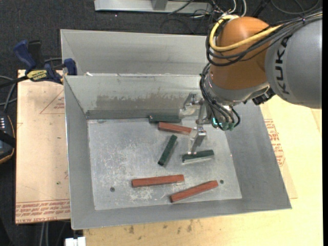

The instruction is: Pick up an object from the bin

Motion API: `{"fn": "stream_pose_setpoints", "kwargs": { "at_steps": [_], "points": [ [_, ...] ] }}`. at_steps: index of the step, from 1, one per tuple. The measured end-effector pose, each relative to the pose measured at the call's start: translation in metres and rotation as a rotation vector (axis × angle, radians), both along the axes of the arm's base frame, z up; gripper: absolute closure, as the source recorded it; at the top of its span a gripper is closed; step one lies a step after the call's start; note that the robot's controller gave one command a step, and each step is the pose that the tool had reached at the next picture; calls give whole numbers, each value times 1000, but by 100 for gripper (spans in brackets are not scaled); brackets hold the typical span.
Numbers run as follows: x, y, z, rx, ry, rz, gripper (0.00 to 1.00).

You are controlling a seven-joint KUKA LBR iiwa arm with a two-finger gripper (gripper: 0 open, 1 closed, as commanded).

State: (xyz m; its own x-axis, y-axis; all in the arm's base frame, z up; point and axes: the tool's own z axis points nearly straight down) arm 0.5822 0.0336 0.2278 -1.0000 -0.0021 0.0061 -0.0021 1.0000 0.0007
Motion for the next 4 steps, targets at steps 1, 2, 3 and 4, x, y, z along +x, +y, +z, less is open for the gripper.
{"fn": "stream_pose_setpoints", "kwargs": {
  "at_steps": [1,2,3,4],
  "points": [
    [1,0,4,0,-7,-1,0],
    [-34,-1,-46,1,-13,-11,0],
    [8,19,-147,2,-15,-52,100],
    [8,19,-147,2,-14,-53,100]
  ]
}}
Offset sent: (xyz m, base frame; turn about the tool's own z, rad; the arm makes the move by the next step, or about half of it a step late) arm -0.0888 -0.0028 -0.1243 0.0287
